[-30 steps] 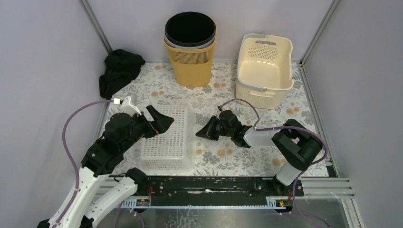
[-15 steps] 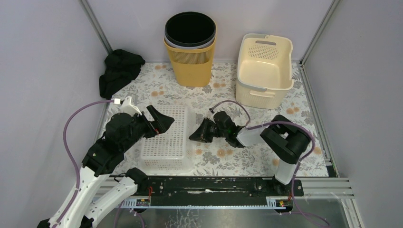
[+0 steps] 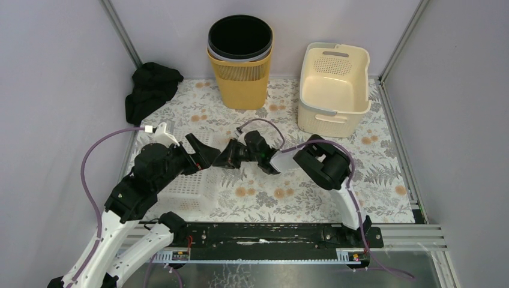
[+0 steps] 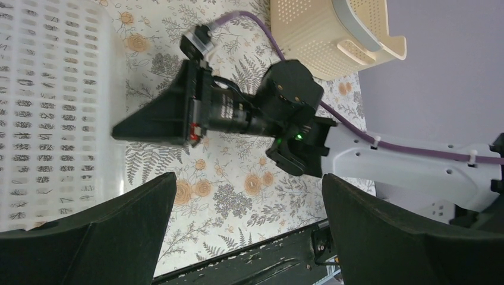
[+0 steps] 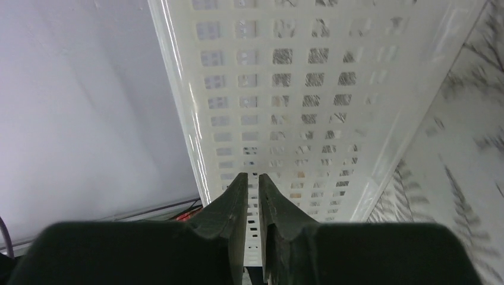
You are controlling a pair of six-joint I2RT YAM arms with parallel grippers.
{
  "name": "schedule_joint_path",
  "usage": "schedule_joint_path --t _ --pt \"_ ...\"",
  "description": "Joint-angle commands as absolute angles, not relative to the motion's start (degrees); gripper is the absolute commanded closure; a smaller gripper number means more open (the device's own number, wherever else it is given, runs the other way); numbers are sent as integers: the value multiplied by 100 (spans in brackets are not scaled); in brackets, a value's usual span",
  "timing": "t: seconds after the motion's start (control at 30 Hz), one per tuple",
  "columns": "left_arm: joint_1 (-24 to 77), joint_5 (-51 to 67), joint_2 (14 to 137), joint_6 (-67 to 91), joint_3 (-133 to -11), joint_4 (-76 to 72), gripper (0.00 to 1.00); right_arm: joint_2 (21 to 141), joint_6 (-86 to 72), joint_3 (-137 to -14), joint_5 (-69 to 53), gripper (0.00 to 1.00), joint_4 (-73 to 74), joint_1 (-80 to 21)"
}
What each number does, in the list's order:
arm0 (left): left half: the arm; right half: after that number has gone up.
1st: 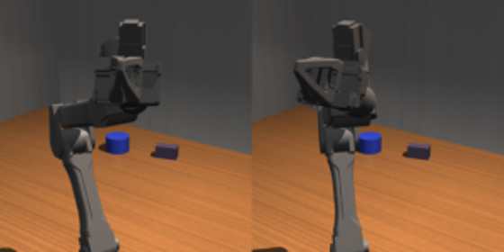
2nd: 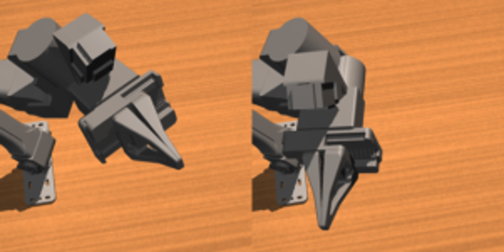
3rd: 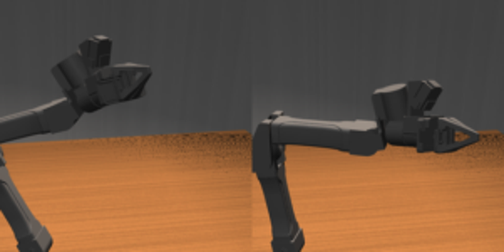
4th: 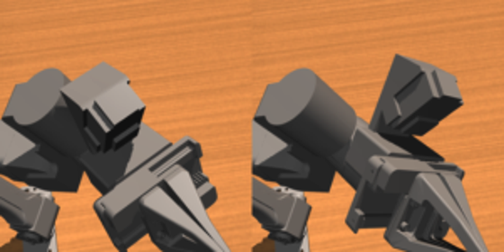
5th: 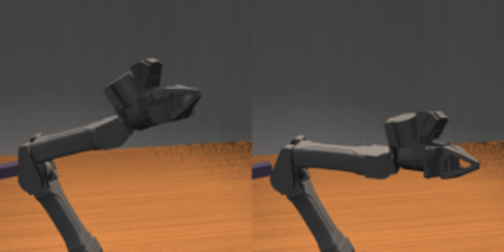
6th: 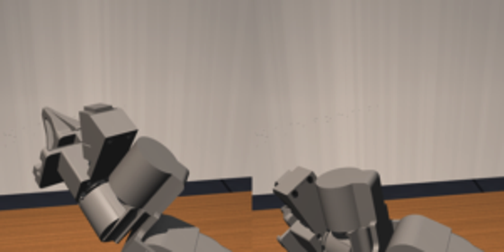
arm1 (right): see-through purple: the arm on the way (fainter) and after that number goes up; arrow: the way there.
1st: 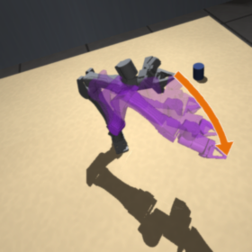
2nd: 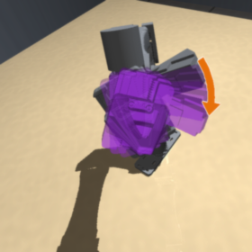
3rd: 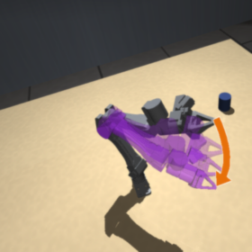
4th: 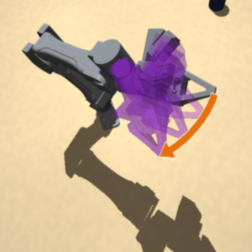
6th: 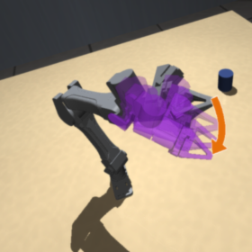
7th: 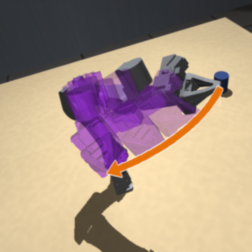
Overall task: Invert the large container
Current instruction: Move the container to the center of the board.
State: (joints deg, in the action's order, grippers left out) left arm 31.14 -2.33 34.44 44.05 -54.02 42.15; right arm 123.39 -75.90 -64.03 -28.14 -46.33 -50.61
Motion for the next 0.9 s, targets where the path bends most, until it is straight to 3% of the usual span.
schedule_joint_path --t 0.0,0.13,0.27,0.43,0.47,0.6,0.87 --pt "3142 -164 3452 4436 -5277 3843 0 12890 -7711 -7380 -3038 80 -4982 -5109" --pt "3140 -162 3493 4456 -5185 3805 0 13370 -7853 -8090 -3247 79 -5113 -5113" --pt "3138 -199 3498 4463 -5127 3810 0 13278 -7840 -8039 -3328 77 -5260 -5070" --pt "3139 -194 3581 4547 -5119 3886 0 12634 -7624 -7305 -3384 66 -5219 -4864" --pt "3142 -198 3610 4552 -5128 3933 0 12470 -7588 -7016 -3376 58 -5175 -4815" --pt "3138 -364 3856 4592 -5260 4313 0 11750 -7406 -6035 -3340 47 -4910 -4595" --pt "3138 -360 4297 4999 -5559 5395 0 10347 -6491 -4776 -3105 46 -3591 -4344"
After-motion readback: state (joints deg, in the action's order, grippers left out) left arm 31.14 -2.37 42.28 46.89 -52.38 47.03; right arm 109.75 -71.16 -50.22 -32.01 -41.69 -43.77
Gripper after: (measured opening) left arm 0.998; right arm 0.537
